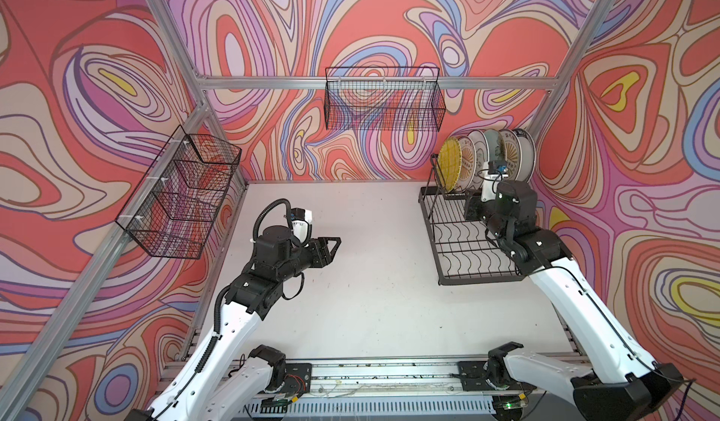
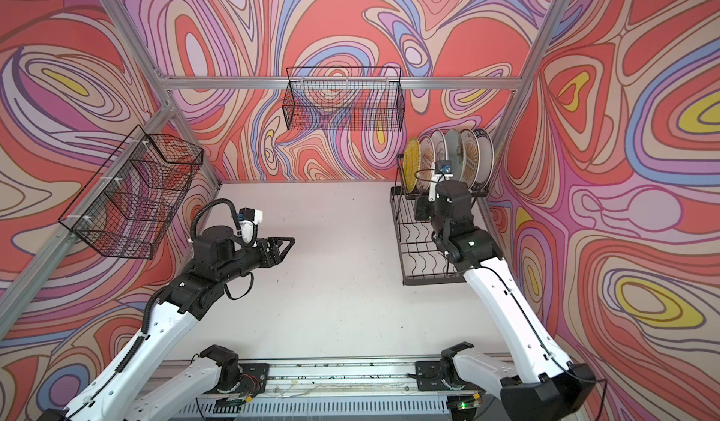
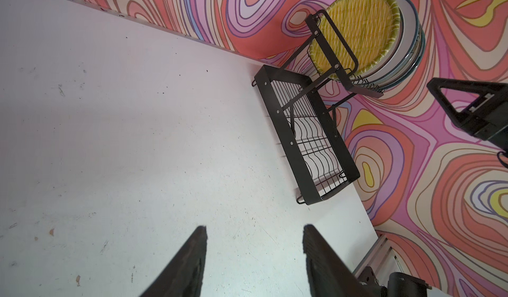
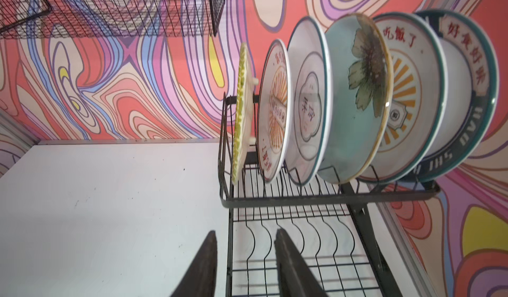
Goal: Load plates into a dish rack
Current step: Reset both arms
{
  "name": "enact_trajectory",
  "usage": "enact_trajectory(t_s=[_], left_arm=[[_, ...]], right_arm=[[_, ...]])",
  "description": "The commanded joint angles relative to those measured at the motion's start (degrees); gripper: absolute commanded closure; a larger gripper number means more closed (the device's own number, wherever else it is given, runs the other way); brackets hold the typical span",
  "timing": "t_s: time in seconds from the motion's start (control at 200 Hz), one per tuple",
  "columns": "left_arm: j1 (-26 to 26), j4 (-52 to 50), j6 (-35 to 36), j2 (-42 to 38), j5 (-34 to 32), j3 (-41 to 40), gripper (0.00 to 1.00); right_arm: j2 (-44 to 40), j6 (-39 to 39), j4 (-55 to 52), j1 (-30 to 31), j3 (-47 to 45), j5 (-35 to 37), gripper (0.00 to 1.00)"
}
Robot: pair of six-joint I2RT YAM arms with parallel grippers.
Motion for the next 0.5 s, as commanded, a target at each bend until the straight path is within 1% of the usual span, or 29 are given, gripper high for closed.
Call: enact_trajectory(t_s=[0.0, 0.125, 0.18, 0.22, 0.331, 0.436, 0.496], left_arm=[[0.0, -1.4, 1.8, 0.0, -2.6, 2.8, 0.4], [0.0, -1.9, 2.6, 0.8, -4.0, 3.8, 0.39], [0.0, -2.3, 3.1, 1.2, -4.6, 4.4, 0.35], [0.0, -2.5, 3.5, 1.5, -5.0, 4.8, 0.35], [0.0, -2.8, 4.4, 2.5, -5.4, 5.8, 0.34], [0.0, -2.6, 4.9, 3.5, -5.5, 6.1, 0.34], [-0.1, -3.1, 5.0, 4.3, -5.5, 6.3, 0.32]], right_arm=[[-4.0, 3.1, 2.4, -0.2, -5.8, -1.5, 0.64], [-9.4, 4.8, 3.6, -0.2, -12.6, -2.7, 0.62], [-11.1, 5.9, 3.2, -0.2, -15.3, -3.6, 0.62], [-12.4, 6.8, 3.0, -0.2, -17.2, -4.1, 0.61], [-15.2, 10.2, 2.2, -0.2, -22.3, -3.4, 0.61], [-17.5, 13.3, 2.1, -0.2, -26.7, -4.8, 0.6], [-18.0, 14.5, 1.7, -0.2, -28.3, -5.3, 0.6]])
